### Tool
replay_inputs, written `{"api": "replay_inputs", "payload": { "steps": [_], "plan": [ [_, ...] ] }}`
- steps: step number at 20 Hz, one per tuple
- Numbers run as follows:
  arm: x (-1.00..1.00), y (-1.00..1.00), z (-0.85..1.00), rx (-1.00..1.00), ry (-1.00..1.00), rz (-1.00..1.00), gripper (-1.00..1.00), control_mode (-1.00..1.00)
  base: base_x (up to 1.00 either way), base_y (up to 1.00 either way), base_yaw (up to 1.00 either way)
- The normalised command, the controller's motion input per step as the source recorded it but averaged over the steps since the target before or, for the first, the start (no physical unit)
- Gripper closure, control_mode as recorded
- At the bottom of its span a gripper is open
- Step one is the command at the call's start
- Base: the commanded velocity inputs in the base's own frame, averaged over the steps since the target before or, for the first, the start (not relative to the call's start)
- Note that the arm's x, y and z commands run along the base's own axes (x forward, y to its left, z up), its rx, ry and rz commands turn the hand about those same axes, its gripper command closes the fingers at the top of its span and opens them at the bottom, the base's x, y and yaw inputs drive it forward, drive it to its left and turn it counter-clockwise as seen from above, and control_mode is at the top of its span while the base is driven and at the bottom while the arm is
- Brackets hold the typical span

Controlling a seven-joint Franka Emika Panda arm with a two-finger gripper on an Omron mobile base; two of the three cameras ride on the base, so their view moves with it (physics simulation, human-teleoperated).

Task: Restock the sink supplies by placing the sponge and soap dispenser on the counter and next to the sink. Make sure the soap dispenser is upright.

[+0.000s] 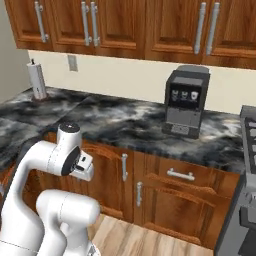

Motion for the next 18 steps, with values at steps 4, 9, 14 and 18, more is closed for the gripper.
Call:
{"api": "replay_inputs", "payload": {
  "steps": [4, 9, 14, 18],
  "plan": [
    [0.00, 0.00, 0.00, 0.00, 0.00, 0.00, -1.00, 1.00, 0.90, 0.00, -0.60],
    [0.00, 0.00, 0.00, 0.00, 0.00, 0.00, -1.00, 1.00, 0.93, -0.09, -0.55],
    [0.00, 0.00, 0.00, 0.00, 0.00, 0.00, -1.00, 1.00, 0.32, -0.74, -0.45],
    [0.00, 0.00, 0.00, 0.00, 0.00, 0.00, -1.00, 1.00, -0.01, -1.00, -0.42]
  ]
}}
